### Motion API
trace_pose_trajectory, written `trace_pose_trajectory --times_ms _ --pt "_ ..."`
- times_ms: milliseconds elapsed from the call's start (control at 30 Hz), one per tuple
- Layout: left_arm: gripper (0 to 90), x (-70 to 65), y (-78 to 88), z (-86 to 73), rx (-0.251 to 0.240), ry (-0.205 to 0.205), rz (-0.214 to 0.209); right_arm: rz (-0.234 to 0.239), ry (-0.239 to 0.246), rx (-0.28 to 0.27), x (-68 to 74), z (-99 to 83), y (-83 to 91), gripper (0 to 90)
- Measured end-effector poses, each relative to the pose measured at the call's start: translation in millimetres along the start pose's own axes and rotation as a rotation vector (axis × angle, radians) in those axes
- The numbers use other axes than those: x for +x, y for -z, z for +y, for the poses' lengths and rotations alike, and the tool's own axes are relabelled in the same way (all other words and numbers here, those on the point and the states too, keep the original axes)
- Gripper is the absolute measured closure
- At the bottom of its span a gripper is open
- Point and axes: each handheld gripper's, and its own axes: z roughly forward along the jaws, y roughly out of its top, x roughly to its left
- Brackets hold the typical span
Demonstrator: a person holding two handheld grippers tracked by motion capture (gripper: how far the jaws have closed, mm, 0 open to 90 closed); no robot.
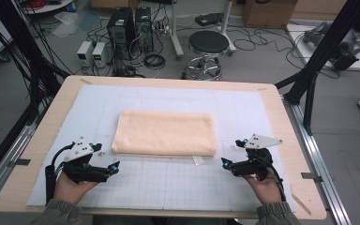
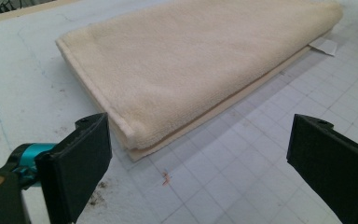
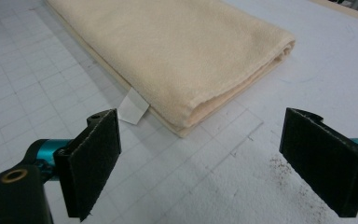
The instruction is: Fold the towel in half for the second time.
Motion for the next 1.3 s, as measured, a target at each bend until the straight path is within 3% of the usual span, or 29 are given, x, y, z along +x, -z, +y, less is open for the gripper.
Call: trace_pose_trajectory --times_ms 700,900,1300 --pt "7.1 1.0 23.0 -19.7 0.013 0.026 0.005 -0.008 -0.026 -0.003 1.8 -20.3 21.2 11.8" --pt "7.1 -0.7 25.3 -22.5 0.025 0.016 0.004 -0.006 -0.031 -0.004 3.1 -24.6 25.8 11.8" --pt "7.1 -1.6 21.3 -23.2 0.046 0.005 0.000 0.002 -0.005 0.006 6.1 -24.3 18.7 11.8"
